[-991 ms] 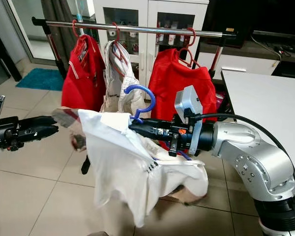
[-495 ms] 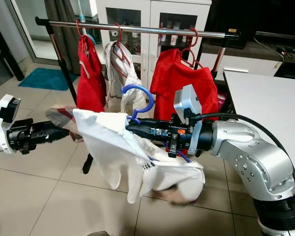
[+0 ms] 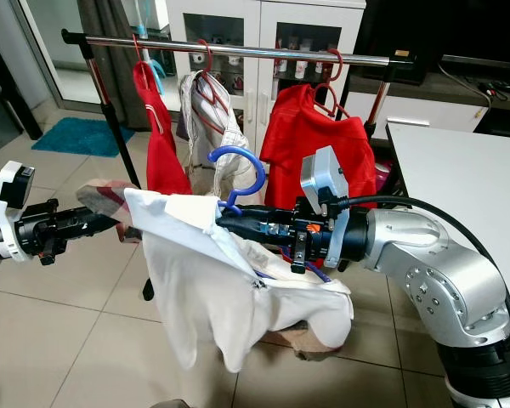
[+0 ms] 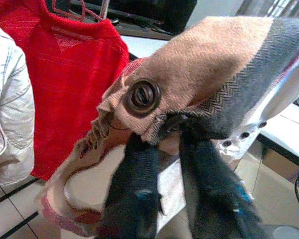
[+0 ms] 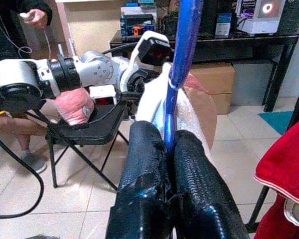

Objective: Hang hanger

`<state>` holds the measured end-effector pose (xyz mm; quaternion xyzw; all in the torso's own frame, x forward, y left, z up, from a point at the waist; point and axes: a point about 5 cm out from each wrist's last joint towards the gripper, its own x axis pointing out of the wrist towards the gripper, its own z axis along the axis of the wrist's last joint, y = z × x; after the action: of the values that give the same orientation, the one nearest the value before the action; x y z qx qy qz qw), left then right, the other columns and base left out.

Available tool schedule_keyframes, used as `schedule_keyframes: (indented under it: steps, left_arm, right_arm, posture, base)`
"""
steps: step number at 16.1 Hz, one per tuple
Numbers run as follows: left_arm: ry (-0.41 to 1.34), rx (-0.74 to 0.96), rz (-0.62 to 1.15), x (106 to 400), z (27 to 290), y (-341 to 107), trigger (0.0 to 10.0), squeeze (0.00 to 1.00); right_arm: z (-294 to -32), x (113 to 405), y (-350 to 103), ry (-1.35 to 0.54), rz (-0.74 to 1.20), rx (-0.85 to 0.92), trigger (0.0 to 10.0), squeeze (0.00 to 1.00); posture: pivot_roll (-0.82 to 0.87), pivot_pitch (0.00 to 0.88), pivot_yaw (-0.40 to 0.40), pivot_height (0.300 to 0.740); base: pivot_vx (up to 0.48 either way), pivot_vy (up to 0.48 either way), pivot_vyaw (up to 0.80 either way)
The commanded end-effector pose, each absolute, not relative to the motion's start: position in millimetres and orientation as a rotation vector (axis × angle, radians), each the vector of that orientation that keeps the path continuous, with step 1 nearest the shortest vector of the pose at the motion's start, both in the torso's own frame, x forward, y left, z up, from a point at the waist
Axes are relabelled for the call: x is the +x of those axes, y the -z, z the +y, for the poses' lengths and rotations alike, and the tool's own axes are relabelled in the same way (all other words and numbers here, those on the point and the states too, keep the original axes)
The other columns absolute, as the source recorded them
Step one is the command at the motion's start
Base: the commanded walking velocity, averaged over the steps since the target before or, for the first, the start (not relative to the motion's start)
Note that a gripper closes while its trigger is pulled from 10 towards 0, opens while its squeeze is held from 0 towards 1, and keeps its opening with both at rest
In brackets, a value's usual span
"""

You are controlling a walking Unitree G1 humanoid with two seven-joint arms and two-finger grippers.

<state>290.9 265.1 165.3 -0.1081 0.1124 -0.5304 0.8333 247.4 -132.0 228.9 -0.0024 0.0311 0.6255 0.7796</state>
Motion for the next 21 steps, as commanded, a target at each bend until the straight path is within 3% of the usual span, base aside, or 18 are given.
schedule_keyframes:
  steps: [1, 9, 14, 19, 21]
  left_arm:
    - [1.103, -0.220, 0.207, 294, 267, -169, 0.0, 0.00]
    - [1.055, -0.314, 0.142, 287, 273, -167, 0.0, 0.00]
    - [0.984, -0.419, 0.064, 274, 283, -168, 0.0, 0.00]
    - [0.720, -0.635, -0.236, 273, 315, -187, 0.0, 0.00]
    - [0.605, -0.643, -0.261, 275, 325, -185, 0.0, 0.00]
  right_arm:
    - [-132, 245, -240, -1.373, 0.010, -0.020, 10.0, 0.00]
    - [-134, 250, -237, -1.328, 0.014, -0.021, 10.0, 0.00]
    - [-141, 265, -233, -1.189, 0.020, -0.020, 10.0, 0.00]
    - [-148, 275, -233, -1.096, -0.005, 0.033, 10.0, 0.00]
    - [-147, 273, -232, -1.114, -0.001, 0.038, 10.0, 0.00]
  posture:
    - [-0.05, 0.000, 0.047, 0.740]
    - [-0.04, 0.000, 0.039, 0.740]
    - [-0.04, 0.000, 0.042, 0.740]
    - [-0.03, 0.000, 0.041, 0.740]
    - [-0.03, 0.000, 0.041, 0.740]
  base:
    - [0.000, 0.000, 0.00]
    - [0.000, 0.000, 0.00]
    - [0.000, 0.000, 0.00]
    - [0.000, 0.000, 0.00]
    - [0.000, 0.000, 0.00]
